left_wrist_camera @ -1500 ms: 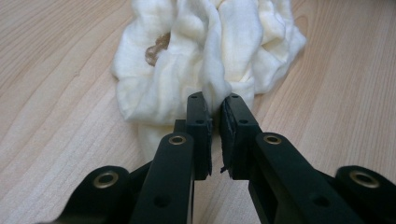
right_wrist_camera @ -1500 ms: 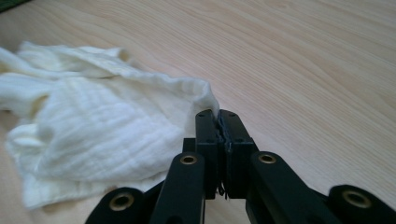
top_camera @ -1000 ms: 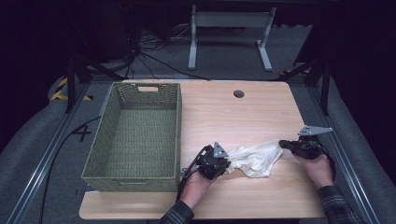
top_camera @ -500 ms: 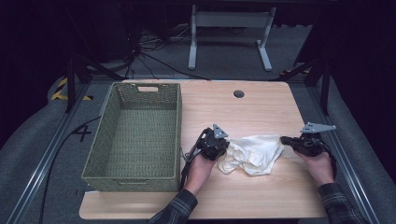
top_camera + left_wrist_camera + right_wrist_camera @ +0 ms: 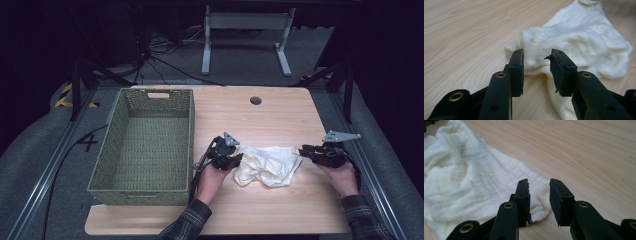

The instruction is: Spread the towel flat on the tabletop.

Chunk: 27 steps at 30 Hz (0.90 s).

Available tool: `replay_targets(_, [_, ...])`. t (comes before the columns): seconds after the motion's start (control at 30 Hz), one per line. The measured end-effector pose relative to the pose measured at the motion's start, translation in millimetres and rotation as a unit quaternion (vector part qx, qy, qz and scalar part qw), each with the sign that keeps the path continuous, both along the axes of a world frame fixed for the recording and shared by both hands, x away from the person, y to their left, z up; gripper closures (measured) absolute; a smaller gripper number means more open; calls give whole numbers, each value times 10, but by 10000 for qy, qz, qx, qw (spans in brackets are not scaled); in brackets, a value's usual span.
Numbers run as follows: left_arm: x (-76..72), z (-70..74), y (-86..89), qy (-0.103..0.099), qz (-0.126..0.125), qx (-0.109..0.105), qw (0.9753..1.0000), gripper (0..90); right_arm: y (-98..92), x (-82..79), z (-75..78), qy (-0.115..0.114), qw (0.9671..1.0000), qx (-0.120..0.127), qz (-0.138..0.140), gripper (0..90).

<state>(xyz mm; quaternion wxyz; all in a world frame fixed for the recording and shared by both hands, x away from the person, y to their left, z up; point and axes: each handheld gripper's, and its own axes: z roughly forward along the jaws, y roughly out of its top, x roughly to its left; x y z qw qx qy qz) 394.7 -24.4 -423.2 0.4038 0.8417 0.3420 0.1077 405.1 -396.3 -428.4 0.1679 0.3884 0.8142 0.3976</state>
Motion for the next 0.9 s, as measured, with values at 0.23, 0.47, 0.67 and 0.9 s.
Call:
replay_targets(0.23, [-239, 28, -17, 8, -364, 17, 9993, 639, 145, -248, 22, 68, 9990, -82, 439, 699])
replay_targets(0.47, [-460, -109, -30, 190, -750, 183, 9968, 637, 265, -459, 16, 150, 9964, -87, 825, 702])
replay_targets(0.67, [-475, -219, -90, 346, -899, 341, 9948, 631, 362, -625, -65, 313, 9930, -138, 1127, 702])
replay_targets(0.9, [-438, -335, -167, 305, -870, 684, 9934, 634, 513, -639, -188, 470, 9886, -414, 1370, 698])
